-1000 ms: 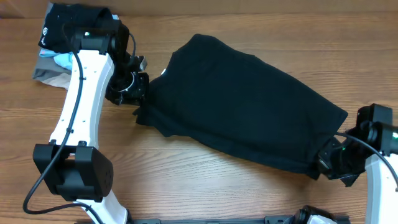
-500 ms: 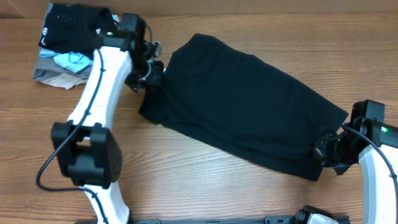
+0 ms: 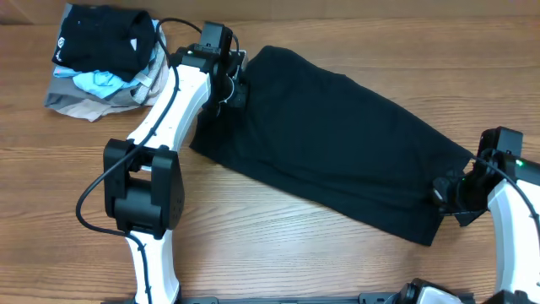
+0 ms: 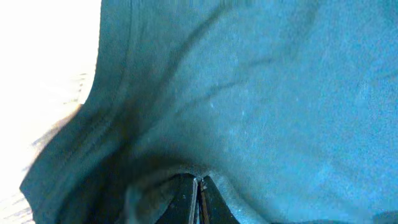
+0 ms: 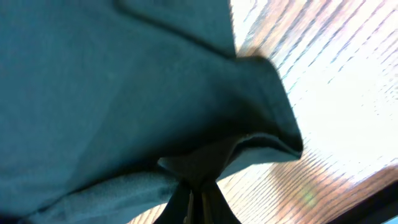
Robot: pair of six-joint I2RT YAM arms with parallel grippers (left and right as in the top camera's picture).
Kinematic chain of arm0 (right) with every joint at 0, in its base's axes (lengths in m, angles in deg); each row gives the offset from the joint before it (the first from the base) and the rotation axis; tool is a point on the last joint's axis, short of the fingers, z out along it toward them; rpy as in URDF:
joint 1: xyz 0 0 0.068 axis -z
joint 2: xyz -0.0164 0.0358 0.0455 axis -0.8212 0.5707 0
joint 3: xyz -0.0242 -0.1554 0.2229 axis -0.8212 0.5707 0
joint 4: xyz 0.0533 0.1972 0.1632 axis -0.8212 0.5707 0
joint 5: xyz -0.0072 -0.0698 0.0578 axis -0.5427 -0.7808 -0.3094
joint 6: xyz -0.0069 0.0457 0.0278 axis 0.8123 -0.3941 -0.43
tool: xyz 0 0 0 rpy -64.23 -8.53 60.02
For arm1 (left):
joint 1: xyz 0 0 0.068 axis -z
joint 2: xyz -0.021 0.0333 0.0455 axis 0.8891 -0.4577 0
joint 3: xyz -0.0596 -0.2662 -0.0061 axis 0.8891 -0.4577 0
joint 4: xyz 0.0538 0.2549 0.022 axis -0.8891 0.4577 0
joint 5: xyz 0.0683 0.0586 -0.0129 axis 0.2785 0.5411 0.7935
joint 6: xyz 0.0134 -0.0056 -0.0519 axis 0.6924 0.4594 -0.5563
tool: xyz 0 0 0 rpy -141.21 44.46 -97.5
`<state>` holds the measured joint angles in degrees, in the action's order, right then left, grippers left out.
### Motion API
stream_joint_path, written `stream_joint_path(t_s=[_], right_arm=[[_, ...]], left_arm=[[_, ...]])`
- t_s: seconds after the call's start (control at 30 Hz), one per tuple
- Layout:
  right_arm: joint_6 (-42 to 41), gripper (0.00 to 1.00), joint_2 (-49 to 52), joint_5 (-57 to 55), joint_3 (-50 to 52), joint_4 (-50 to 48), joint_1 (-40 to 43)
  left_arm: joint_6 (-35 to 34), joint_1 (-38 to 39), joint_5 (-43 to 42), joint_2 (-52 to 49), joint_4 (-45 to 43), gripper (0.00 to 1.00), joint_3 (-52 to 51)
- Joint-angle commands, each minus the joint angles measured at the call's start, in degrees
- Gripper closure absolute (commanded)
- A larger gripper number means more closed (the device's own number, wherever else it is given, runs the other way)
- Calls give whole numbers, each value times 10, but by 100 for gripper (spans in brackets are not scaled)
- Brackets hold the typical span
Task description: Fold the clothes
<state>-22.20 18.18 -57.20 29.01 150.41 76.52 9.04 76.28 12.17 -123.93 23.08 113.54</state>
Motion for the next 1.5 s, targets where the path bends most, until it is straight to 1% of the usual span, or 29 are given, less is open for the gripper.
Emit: stream_joint_path(t_s=[0.0, 0.27, 0.4, 0.7, 0.73, 0.77, 0.8, 0.83, 0.93, 1.0, 1.03, 1.13, 1.2, 1.3, 1.4, 1.47], right_arm=[[-2, 96, 16, -27, 2, -2, 18], [4, 96, 24, -33, 35, -25, 50], [15, 96, 24, -33, 56, -53, 54], [31, 96, 25, -33, 57, -99, 54], [33, 78, 25, -33, 57, -102, 54], [44, 46, 25, -33, 57, -104, 54], [48, 37, 25, -33, 57, -106, 54], [48, 31, 25, -33, 57, -109, 54], [48, 24, 25, -33, 56, -119, 54], [48, 22, 25, -33, 52, -123, 54], [50, 21, 25, -33, 48, -123, 54], [82, 21, 25, -16, 23, -123, 54], [108, 20, 25, 5, 5, -123, 54], [149, 20, 27, 34, -35, -123, 54], [181, 20, 36, 44, -74, -123, 54], [199, 20, 47, 49, -96, -124, 54]], left_arm=[[-27, -3, 18, 2, -12, 96, 2], [-54, -23, 23, 2, -37, 96, 2], [-54, -27, 23, 2, -38, 96, 2], [-51, -16, 23, 2, -56, 96, 2], [-49, -13, 23, 2, -56, 80, 2], [-43, -11, 23, 2, -56, 55, 2], [-39, -10, 23, 2, -56, 48, 2], [-34, -11, 23, 2, -57, 40, 2], [-23, -11, 31, 2, -60, 25, 2], [-21, -14, 41, 2, -64, 14, 3], [-18, -15, 43, 2, -66, 12, 5], [1, -16, 42, 2, -69, 7, 22], [18, -16, 40, 2, -71, 5, 41], [49, -13, 15, 1, -79, 3, 77], [64, -5, 12, 1, -107, 0, 102], [74, 1, 12, 0, -135, 0, 111]])
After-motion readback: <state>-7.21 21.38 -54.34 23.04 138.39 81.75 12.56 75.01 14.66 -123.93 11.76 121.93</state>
